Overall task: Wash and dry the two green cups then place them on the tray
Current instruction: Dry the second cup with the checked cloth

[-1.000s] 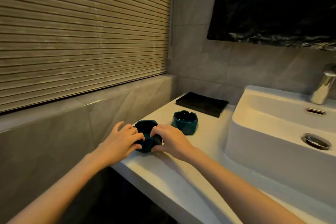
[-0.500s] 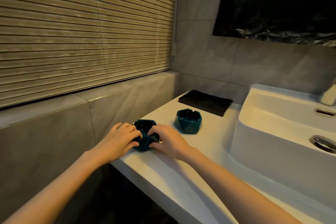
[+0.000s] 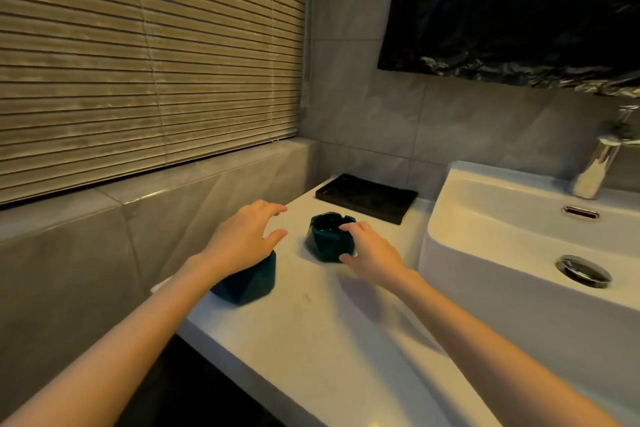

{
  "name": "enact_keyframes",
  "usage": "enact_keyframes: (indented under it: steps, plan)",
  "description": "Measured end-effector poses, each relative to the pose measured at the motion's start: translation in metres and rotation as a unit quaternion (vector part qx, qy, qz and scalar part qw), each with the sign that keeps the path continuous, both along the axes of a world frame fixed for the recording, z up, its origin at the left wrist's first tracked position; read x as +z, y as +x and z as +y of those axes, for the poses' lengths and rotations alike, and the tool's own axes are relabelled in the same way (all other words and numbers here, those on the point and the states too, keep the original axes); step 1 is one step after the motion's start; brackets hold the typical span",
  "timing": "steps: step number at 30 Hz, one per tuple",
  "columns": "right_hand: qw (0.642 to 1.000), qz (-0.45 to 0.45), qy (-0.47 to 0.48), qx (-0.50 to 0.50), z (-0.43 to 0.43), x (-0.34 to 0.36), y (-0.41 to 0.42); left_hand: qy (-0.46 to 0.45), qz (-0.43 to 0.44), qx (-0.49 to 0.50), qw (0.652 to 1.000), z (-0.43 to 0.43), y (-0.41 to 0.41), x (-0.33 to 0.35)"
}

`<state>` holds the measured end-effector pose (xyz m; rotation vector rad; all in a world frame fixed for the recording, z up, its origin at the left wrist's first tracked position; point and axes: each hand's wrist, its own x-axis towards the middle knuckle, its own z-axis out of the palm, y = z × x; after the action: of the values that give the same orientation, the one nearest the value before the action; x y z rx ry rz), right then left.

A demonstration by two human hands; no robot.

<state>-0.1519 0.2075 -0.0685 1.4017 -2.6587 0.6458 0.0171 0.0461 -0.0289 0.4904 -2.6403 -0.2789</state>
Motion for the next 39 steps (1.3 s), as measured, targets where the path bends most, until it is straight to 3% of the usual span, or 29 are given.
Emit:
enact_keyframes:
  steps: [7,15,20,26,33,39]
  plan:
    - [0.995,0.059,0.074,0.032,-0.019,-0.004,-0.019,0.082,-0.044,-0.017,0.996,0.006,-0.07,-0.008]
    - [0.994,0.07,0.068,0.049,-0.018,-0.005,-0.018,0.218,-0.074,0.03,0.973,0.004,-0.101,-0.014]
    - [0.994,0.07,0.044,0.073,-0.006,0.012,-0.007,0.383,-0.064,0.043,0.92,0.011,-0.098,-0.008]
    - [0.989,0.108,-0.009,0.1,0.016,0.064,0.001,0.6,0.03,0.004,0.8,0.034,-0.084,0.033]
    - [0.988,0.103,-0.072,0.087,0.076,0.119,-0.006,0.616,0.132,-0.073,0.774,0.089,-0.105,0.086]
    - [0.983,0.008,-0.181,0.037,0.155,0.137,-0.033,0.616,0.112,-0.134,0.768,0.141,-0.148,0.099]
